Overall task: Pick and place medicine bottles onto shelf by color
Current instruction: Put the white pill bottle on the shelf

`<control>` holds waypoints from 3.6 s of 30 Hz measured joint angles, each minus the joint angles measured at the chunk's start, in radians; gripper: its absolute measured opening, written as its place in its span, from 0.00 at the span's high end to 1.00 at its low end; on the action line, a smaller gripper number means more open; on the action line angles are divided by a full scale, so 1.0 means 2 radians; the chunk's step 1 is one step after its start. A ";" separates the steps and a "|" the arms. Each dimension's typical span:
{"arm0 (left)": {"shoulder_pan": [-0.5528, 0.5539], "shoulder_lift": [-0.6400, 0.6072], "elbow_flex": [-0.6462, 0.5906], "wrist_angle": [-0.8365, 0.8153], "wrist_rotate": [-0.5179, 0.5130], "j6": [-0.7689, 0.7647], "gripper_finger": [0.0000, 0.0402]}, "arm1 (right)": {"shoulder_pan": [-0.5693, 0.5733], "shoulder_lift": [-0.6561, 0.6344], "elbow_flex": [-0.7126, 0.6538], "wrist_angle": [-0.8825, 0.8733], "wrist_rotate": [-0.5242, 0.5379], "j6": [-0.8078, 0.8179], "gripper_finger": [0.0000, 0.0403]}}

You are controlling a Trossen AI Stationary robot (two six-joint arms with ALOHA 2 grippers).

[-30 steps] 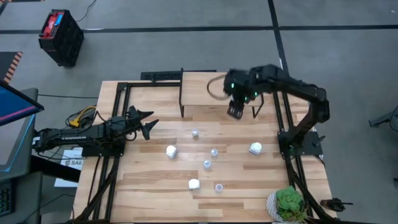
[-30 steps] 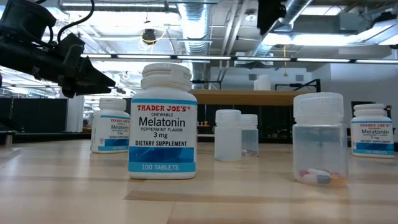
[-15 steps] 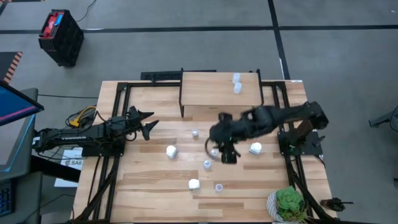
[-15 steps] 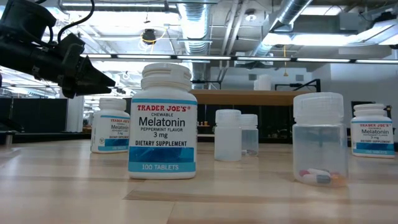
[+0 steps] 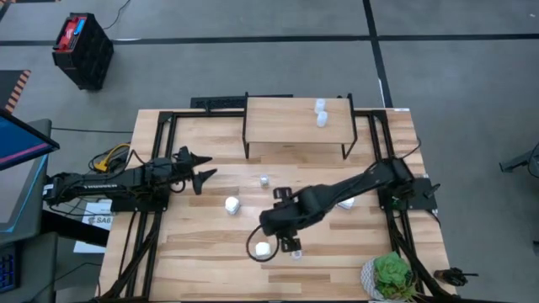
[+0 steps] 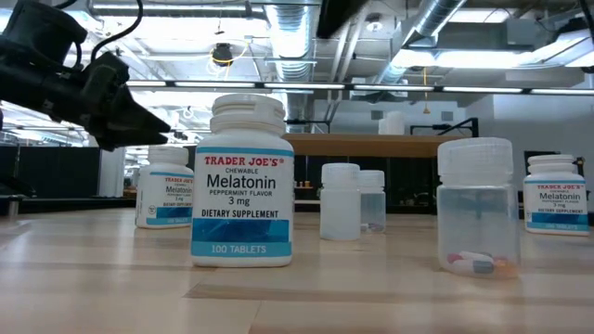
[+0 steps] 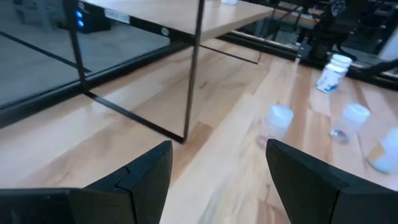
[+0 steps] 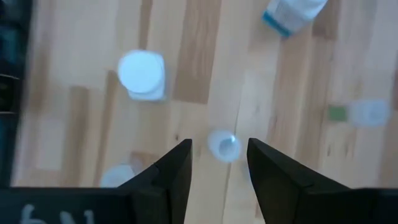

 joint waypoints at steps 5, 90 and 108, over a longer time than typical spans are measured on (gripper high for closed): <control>0.000 0.000 0.000 -0.002 0.019 0.000 0.38 | 0.000 0.013 0.000 -0.046 0.003 0.018 0.59; 0.000 0.008 0.000 -0.004 0.019 0.004 0.38 | -0.017 0.135 0.001 -0.059 0.027 0.047 0.32; 0.000 0.008 0.000 -0.004 0.018 0.005 0.39 | -0.027 0.130 0.001 -0.030 0.025 0.034 0.32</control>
